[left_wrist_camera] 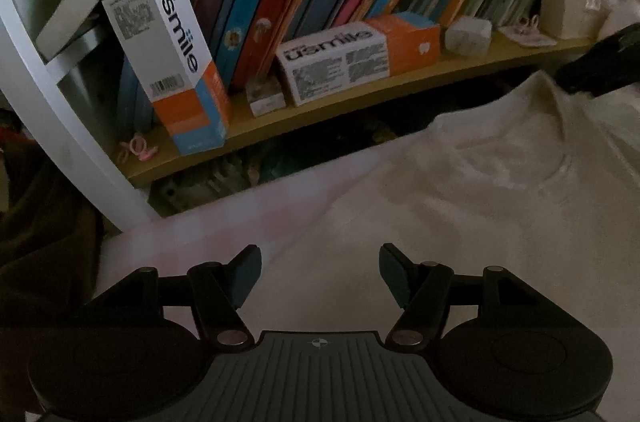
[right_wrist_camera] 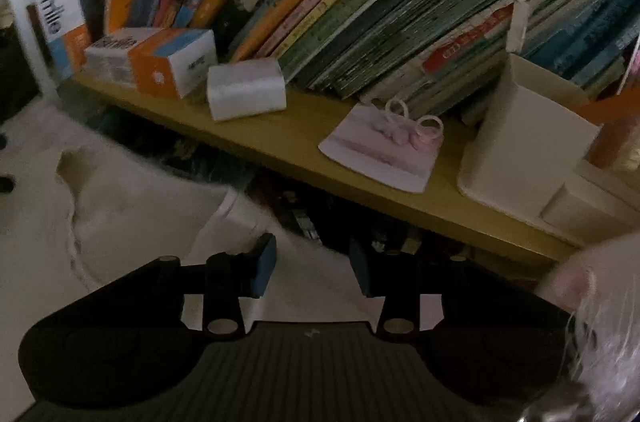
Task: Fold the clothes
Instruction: 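Grasp the collar with both grippers and pull it straight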
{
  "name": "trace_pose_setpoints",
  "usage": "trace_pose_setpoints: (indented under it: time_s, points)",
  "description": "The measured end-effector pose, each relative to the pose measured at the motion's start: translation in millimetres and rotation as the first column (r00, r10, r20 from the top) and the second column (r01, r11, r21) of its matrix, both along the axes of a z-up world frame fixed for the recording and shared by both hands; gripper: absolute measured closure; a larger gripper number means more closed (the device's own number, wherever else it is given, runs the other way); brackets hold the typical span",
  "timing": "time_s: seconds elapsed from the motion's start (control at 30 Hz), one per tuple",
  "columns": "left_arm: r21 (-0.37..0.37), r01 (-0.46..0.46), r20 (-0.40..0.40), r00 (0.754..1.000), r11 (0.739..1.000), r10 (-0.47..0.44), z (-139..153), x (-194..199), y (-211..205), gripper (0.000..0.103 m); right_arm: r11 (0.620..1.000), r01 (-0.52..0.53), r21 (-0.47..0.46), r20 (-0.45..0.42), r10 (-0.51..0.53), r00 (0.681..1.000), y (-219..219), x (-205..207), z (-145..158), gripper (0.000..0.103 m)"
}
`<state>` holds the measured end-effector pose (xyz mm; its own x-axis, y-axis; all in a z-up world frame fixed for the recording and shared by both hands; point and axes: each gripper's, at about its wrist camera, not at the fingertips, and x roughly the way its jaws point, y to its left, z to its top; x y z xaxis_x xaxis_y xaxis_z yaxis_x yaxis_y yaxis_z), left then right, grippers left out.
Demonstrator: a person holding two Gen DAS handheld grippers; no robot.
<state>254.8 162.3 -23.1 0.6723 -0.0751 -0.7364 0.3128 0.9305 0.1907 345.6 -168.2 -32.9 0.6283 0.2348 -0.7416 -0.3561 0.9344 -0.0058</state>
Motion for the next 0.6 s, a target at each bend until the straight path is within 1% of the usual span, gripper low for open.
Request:
trace_pose_setpoints:
  time_s: [0.1, 0.2, 0.23, 0.3, 0.33, 0.43, 0.47, 0.5, 0.57, 0.6]
  points:
    - [-0.028, 0.002, 0.008, 1.000, 1.000, -0.001, 0.3, 1.3, -2.8, 0.036, 1.000, 0.029, -0.006, 0.007, -0.029, 1.000, 3.4, 6.2, -1.5, 0.065]
    - [-0.035, 0.019, 0.020, 1.000, 0.999, -0.019, -2.5, 8.5, -10.2, 0.037, 1.000, 0.031, 0.002, 0.010, -0.031, 0.999, -3.0, 4.3, 5.3, 0.065]
    - [-0.032, 0.025, 0.019, 1.000, 0.999, -0.025, -4.0, 13.2, -13.4, 0.037, 0.999, 0.032, 0.017, 0.016, -0.033, 0.999, -7.5, 2.3, 9.5, 0.065]
    - [-0.029, 0.037, 0.018, 0.999, 0.999, -0.036, -6.9, 24.4, -21.0, 0.038, 0.996, 0.037, 0.078, 0.025, -0.039, 0.999, -20.2, -1.3, 19.4, 0.065]
    - [-0.041, 0.046, 0.020, 0.999, 0.998, -0.045, -7.0, 30.0, -25.4, 0.038, 0.992, 0.041, 0.116, 0.027, -0.044, 0.999, -27.1, -2.4, 24.5, 0.064]
    - [-0.081, 0.079, 0.009, 0.997, 0.994, -0.078, -8.2, 44.8, -38.7, 0.038, 0.974, 0.015, 0.224, -0.004, -0.015, 1.000, -39.4, -8.8, 30.6, 0.064]
    - [-0.090, 0.087, -0.001, 0.996, 0.992, -0.088, -9.7, 49.5, -43.2, 0.040, 0.976, -0.003, 0.220, -0.004, 0.004, 1.000, -36.1, -10.1, 29.9, 0.064]
    - [-0.094, 0.090, -0.013, 0.996, 0.992, -0.091, -12.3, 55.2, -47.9, 0.050, 0.981, -0.026, 0.193, -0.001, 0.027, 1.000, -27.4, -13.7, 26.8, 0.064]
    - [-0.104, 0.070, -0.032, 0.997, 0.992, -0.074, -17.3, 65.2, -53.3, 0.060, 0.989, -0.050, 0.136, -0.004, 0.052, 0.999, -11.2, -15.5, 18.4, 0.066]
    - [-0.109, 0.059, -0.042, 0.997, 0.992, -0.063, -19.8, 70.1, -55.6, 0.062, 0.994, -0.035, 0.103, -0.013, 0.037, 0.999, -4.7, -13.5, 12.7, 0.071]
